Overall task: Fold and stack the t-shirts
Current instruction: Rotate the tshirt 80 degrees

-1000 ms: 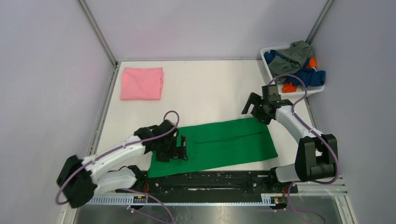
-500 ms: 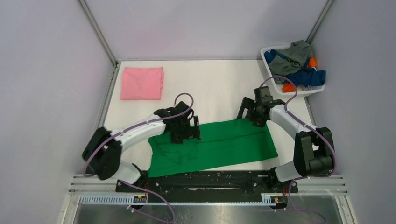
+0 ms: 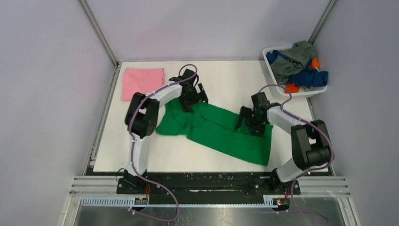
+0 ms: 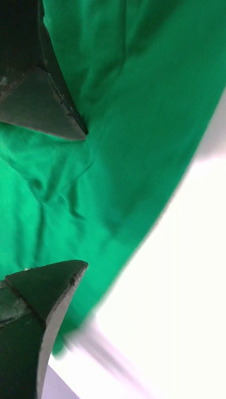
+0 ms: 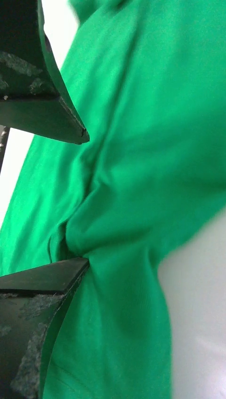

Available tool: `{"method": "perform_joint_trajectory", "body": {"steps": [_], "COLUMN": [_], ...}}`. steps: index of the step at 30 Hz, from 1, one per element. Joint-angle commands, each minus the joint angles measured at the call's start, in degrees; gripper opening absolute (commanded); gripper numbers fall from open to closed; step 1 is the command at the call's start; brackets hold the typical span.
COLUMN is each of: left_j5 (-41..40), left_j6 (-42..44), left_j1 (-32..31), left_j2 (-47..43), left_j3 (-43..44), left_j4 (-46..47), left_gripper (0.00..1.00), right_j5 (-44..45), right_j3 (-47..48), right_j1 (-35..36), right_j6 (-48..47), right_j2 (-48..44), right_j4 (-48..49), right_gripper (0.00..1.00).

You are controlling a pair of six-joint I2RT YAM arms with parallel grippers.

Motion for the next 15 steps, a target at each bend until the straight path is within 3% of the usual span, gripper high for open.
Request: {"method": "perform_joint_trajectory", "body": {"steps": [1, 3, 5, 9, 15], "left_j5": [-1.1, 3.6, 9.7, 13.2, 7.5], "left_j6": [5.8, 5.5, 2.2, -9.6, -6.9], "left_j1": [2.4, 2.2, 2.0, 1.9, 2.2], "left_j2": [18.7, 28.0, 34.7, 38.2, 37.9], "left_j3": [27.0, 44.2, 53.5, 50.7, 51.7], "left_j4": [5.0, 5.7, 14.1, 38.4, 36.9], "left_gripper": [0.99, 0.99, 0.99, 0.99, 0.99], "right_j5": [-7.0, -10.3, -13.9, -19.2, -16.6], "right_j3": [-6.0, -6.9, -5.9, -5.2, -3.5], "right_j1": [4.1, 8.0, 13.5, 19.9, 20.1], "right_j6": [-2.9, -5.3, -8.4, -10.8, -11.5], "right_j2": [-4.5, -5.6, -5.0, -5.5, -9.1], "right_j4": [-6.4, -7.7, -10.2, -10.3, -11.9], "right_gripper": [1.00, 0.99, 0.99, 0.99, 1.00]}}
